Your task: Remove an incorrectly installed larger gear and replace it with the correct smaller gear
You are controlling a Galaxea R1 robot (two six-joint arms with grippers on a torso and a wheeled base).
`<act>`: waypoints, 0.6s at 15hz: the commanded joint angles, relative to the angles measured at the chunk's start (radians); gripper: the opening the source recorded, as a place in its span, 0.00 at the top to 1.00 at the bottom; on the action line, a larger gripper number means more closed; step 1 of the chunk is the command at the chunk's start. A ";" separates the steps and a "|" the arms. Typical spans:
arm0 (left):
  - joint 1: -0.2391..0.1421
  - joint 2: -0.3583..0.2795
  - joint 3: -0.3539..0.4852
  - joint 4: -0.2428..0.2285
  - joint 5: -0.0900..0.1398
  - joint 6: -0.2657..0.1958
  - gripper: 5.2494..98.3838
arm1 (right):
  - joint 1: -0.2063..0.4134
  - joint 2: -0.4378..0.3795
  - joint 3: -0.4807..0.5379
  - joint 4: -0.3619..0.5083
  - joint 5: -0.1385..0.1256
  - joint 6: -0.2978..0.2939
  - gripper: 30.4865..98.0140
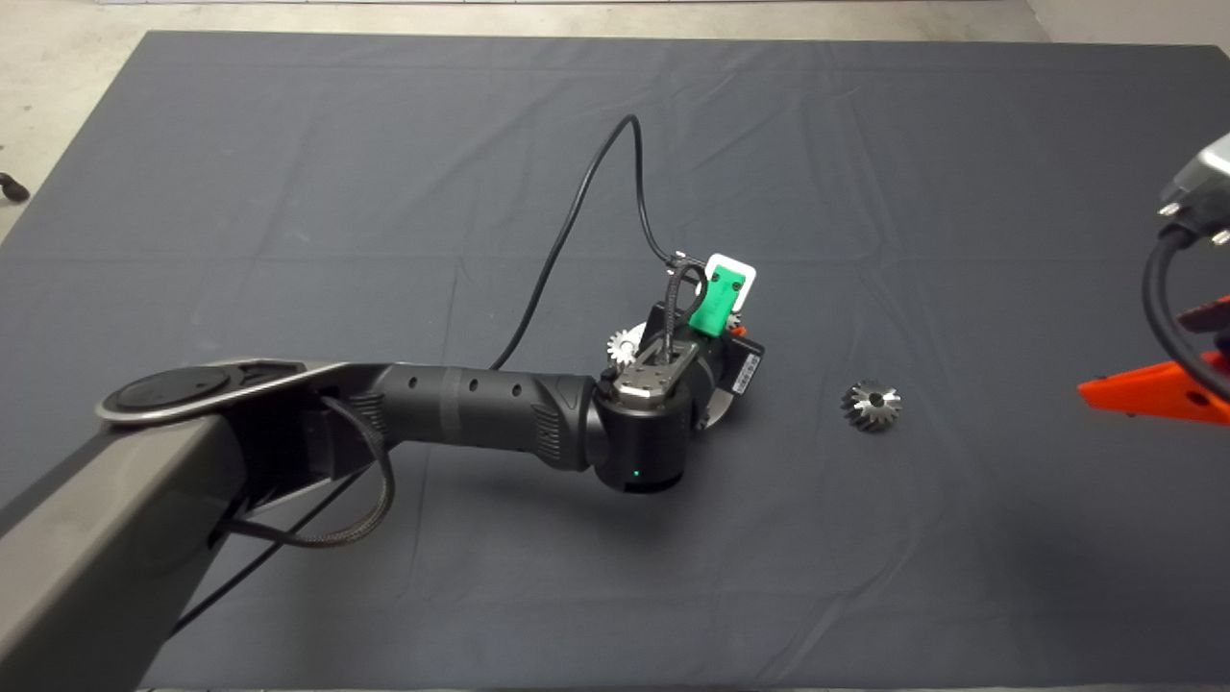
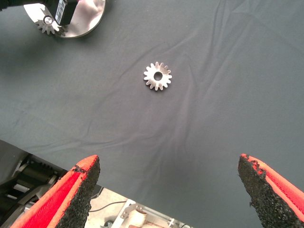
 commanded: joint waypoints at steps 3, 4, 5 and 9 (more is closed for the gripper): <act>-0.006 0.006 0.013 0.037 -0.013 0.005 0.73 | 0.016 -0.001 0.008 0.029 -0.028 0.005 0.31; -0.006 0.006 0.014 0.037 -0.013 0.007 0.73 | 0.016 0.000 0.008 0.029 -0.028 0.005 0.31; -0.006 0.006 0.014 0.037 -0.013 0.007 0.73 | 0.016 -0.001 0.008 0.029 -0.028 0.005 0.31; -0.006 0.004 0.008 0.038 -0.013 0.007 0.74 | 0.016 -0.002 0.008 0.029 -0.028 0.005 0.31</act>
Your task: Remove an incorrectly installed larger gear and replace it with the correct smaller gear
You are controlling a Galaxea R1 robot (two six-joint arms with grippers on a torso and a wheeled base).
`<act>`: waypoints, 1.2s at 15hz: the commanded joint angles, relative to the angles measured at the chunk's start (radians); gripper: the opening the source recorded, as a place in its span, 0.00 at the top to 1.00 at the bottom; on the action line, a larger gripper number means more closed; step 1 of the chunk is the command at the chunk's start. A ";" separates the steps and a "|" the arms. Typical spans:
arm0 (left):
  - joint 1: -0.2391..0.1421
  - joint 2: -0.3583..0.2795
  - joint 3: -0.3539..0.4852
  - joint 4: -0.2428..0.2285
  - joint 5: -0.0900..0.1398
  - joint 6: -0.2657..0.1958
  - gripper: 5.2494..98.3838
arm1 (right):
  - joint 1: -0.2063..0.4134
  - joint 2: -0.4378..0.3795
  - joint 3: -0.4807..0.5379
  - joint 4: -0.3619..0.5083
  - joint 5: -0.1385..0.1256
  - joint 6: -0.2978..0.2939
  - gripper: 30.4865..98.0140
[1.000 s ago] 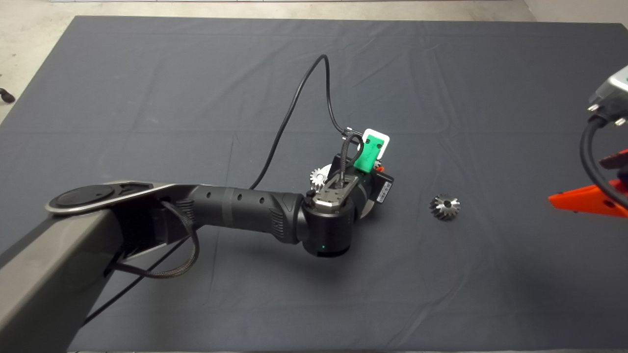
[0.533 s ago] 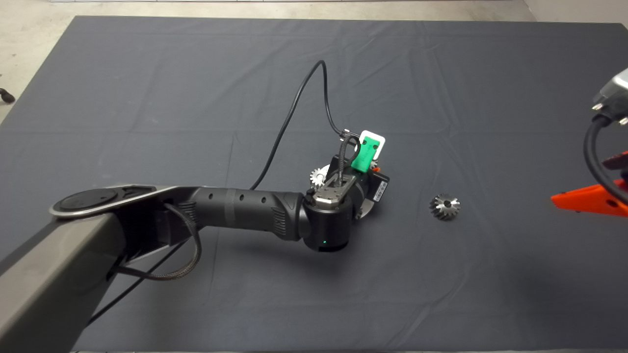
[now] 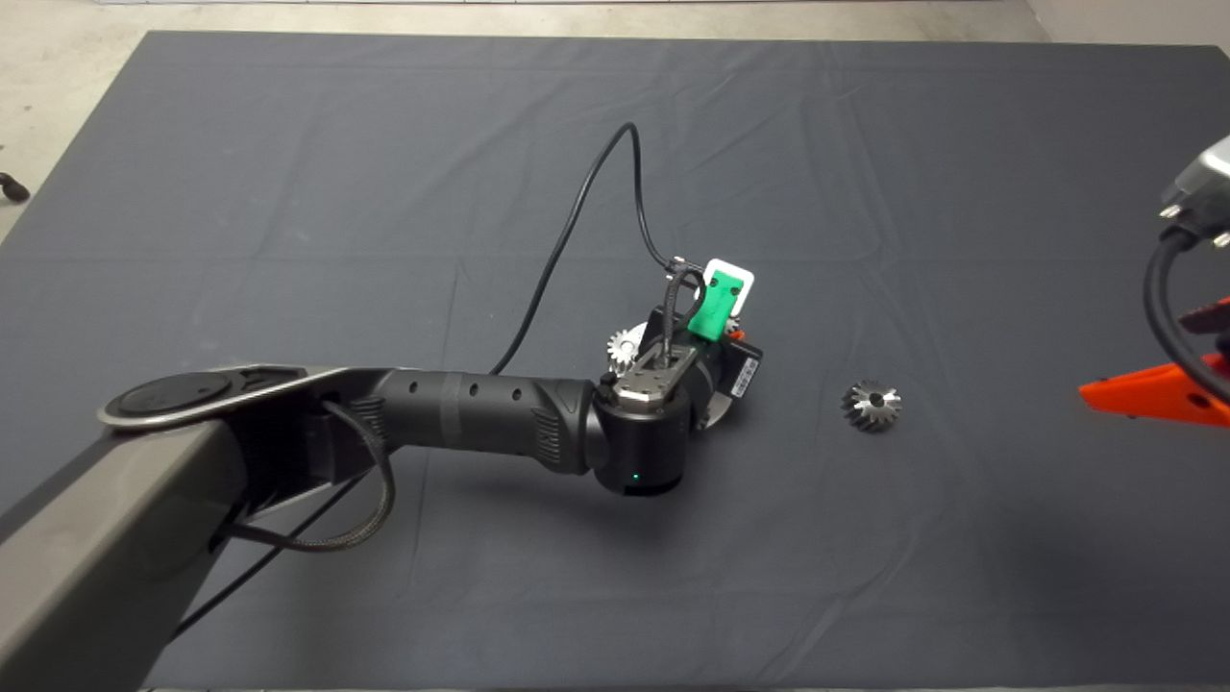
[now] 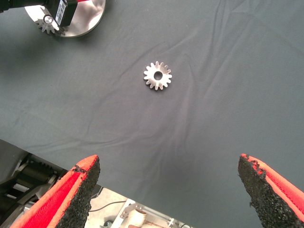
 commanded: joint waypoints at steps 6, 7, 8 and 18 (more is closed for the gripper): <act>-0.009 -0.006 0.013 0.038 -0.010 0.010 0.74 | 0.016 -0.001 0.007 0.029 -0.028 0.005 0.31; -0.004 -0.006 0.014 0.038 -0.010 0.011 0.74 | 0.016 -0.001 0.009 0.029 -0.028 0.005 0.31; 0.002 -0.006 0.015 0.038 -0.010 0.014 0.74 | 0.016 -0.001 0.009 0.029 -0.028 0.005 0.31; 0.003 -0.040 0.062 0.037 -0.009 0.034 0.74 | 0.016 -0.006 0.009 0.029 -0.028 0.005 0.31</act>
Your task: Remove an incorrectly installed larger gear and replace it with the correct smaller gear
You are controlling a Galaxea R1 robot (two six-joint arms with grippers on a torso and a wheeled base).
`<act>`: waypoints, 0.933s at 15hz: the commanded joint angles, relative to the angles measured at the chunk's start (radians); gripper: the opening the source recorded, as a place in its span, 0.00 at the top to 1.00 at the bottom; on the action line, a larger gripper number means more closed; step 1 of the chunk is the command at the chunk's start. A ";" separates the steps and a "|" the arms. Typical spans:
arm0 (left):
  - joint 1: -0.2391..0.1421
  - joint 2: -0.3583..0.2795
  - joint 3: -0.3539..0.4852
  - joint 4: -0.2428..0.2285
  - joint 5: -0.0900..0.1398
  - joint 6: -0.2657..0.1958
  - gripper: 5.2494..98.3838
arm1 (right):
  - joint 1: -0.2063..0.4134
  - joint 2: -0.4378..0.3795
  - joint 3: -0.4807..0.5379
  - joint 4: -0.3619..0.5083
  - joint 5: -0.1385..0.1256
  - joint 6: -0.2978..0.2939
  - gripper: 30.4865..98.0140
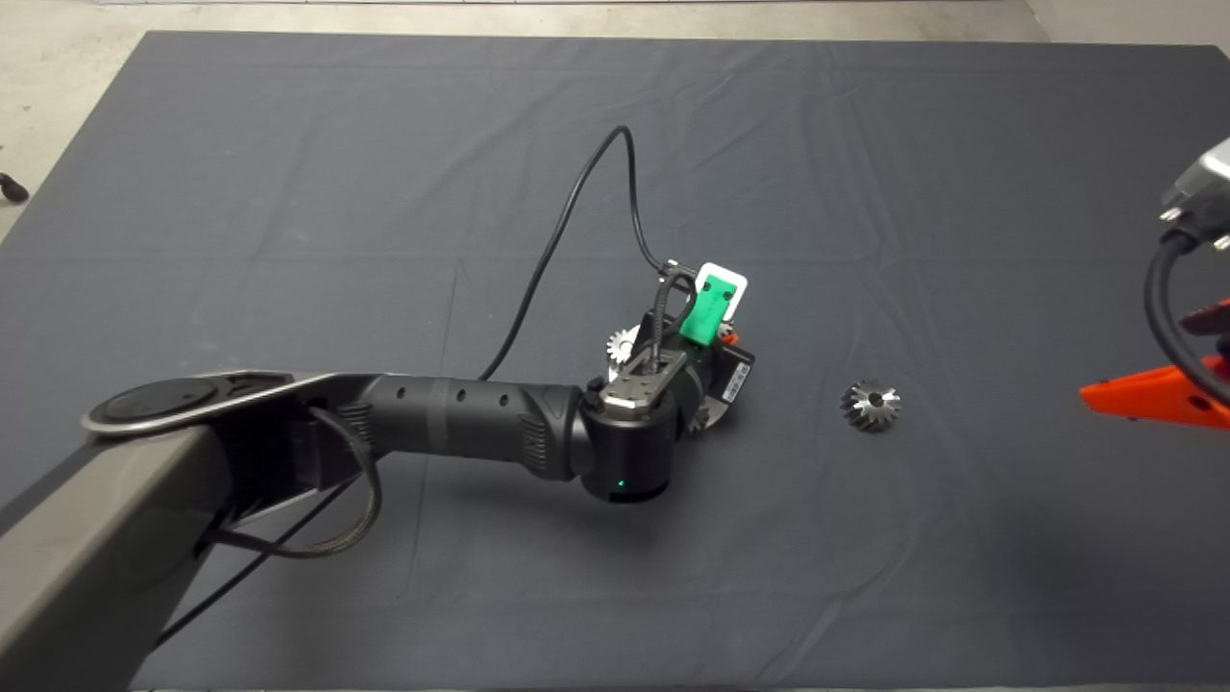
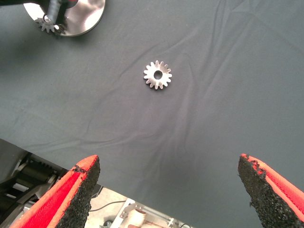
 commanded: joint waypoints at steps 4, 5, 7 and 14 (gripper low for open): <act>0.003 0.008 0.018 0.022 -0.003 0.025 0.74 | 0.016 -0.002 0.006 0.029 -0.028 0.005 0.31; 0.003 0.012 0.017 0.023 -0.003 0.025 0.74 | 0.016 -0.003 0.006 0.029 -0.028 0.005 0.31; 0.000 0.021 0.017 0.023 -0.003 0.025 0.74 | 0.016 -0.004 0.007 0.029 -0.028 0.005 0.31; 0.001 0.028 -0.016 0.045 -0.005 0.023 0.74 | 0.016 -0.004 0.007 0.029 -0.028 0.005 0.31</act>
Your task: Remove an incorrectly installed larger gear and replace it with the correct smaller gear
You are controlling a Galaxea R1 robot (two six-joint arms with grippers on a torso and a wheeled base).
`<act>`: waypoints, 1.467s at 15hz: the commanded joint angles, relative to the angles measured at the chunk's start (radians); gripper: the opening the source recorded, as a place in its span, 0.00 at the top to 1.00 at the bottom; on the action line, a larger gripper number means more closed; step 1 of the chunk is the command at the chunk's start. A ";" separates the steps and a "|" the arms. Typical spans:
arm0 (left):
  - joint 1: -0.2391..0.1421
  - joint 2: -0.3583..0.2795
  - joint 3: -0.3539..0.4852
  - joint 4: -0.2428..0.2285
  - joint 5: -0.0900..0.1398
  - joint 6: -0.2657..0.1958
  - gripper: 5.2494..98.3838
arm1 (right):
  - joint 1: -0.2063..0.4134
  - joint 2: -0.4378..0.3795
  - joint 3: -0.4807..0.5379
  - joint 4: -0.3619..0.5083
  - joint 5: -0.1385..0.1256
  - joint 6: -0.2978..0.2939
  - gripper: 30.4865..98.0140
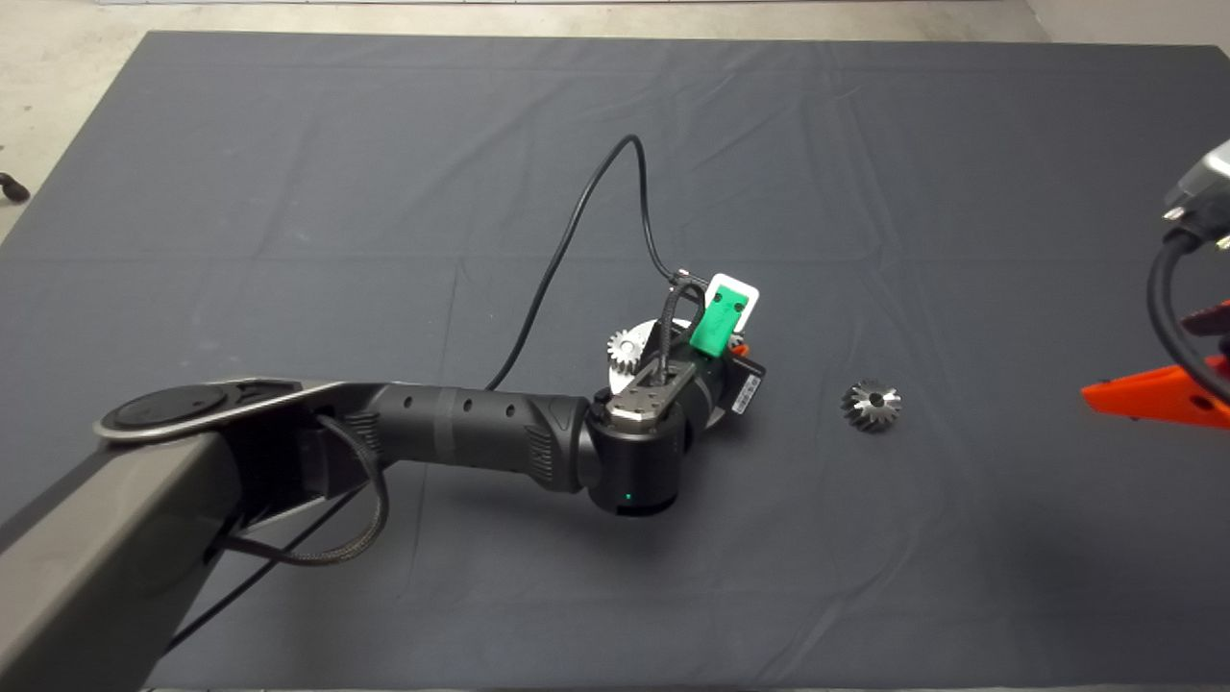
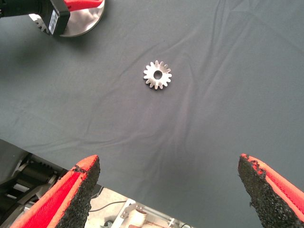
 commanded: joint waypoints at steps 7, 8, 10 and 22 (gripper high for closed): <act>-0.009 0.001 -0.038 0.042 -0.013 0.006 0.74 | 0.016 -0.002 0.007 0.028 -0.028 0.005 0.31; -0.009 0.001 -0.049 0.042 -0.026 0.006 0.74 | 0.016 -0.002 0.007 0.028 -0.028 0.006 0.31; -0.009 -0.002 -0.052 0.042 -0.040 0.006 0.74 | 0.016 -0.002 0.007 0.028 -0.028 0.005 0.31; -0.007 -0.035 0.000 0.042 -0.039 0.026 0.74 | 0.016 -0.002 0.007 0.028 -0.027 0.006 0.31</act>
